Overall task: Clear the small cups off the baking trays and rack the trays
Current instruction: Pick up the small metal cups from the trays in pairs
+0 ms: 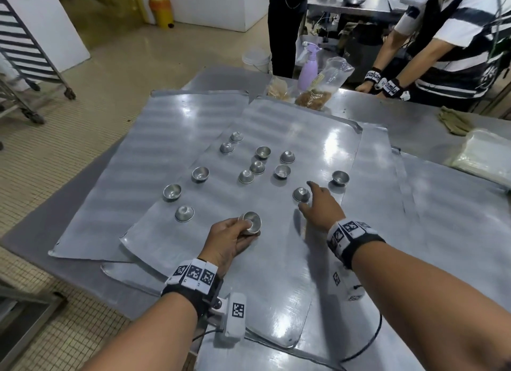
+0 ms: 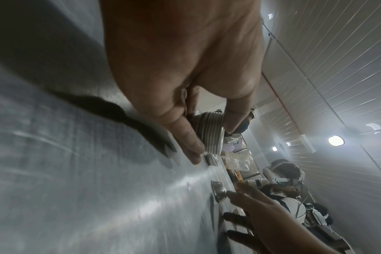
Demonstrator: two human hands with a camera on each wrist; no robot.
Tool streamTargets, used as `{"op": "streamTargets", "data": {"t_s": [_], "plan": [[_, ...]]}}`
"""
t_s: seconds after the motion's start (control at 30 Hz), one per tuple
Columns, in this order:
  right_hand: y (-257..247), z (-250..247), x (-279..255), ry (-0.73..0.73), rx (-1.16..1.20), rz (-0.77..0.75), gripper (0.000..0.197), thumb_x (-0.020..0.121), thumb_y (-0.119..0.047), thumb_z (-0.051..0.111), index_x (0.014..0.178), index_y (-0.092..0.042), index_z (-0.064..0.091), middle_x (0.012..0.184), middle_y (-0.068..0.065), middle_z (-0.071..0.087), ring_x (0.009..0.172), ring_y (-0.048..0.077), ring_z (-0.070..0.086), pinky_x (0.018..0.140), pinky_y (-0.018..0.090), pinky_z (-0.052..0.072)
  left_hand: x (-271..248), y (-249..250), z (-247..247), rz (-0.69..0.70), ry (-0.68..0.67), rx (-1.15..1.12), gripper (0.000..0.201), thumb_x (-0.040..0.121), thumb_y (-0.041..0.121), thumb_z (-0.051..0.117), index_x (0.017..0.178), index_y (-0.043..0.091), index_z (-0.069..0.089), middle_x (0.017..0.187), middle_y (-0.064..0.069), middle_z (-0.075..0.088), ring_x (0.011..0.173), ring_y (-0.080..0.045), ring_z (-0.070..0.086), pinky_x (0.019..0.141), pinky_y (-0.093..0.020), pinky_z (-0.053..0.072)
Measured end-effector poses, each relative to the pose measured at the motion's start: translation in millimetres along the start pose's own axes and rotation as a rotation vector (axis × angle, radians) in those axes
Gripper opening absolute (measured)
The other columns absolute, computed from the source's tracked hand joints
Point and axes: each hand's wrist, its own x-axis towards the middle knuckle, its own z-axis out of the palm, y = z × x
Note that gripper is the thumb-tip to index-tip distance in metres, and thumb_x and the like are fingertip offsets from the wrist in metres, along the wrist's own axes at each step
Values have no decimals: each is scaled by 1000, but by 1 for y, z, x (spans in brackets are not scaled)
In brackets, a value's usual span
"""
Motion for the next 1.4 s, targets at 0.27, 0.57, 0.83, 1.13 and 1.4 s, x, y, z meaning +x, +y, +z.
{"op": "streamTargets", "data": {"t_s": [0.27,0.57,0.83,1.13,1.4], "plan": [[2,11,30,-22,-136,-10,36,88,-23,55,123,-18,53,124,13,53,107,36,58,89,40,49,10,-3,0,-13,-44,44,20,88,-2,67,108,-5,69,109,-22,74,102,-32,74,91,-30,59],[0,17,-11,96,46,-69,48,92,-26,56,138,-21,47,135,8,44,106,36,58,93,42,48,6,-6,1,7,-88,31,27,88,-1,70,114,-5,68,114,-24,72,104,-31,73,81,-26,59],[7,24,-50,93,84,-130,9,84,-25,65,88,-19,59,112,-2,53,91,22,59,80,32,48,-9,-9,2,21,-95,12,30,87,-1,71,116,-6,67,114,-25,72,103,-32,73,77,-25,59],[12,24,-84,87,23,-71,46,83,-32,60,128,-26,53,116,-2,63,111,23,57,89,36,50,-35,-16,0,15,-75,39,28,87,-1,71,114,-6,67,111,-29,72,105,-35,72,67,-20,57],[22,23,-94,38,-41,-38,46,85,-33,67,128,-24,55,120,4,57,106,26,59,85,31,45,-46,-16,-11,14,-61,45,29,85,-2,73,112,-6,68,111,-28,72,105,-36,72,82,-29,62]]}}
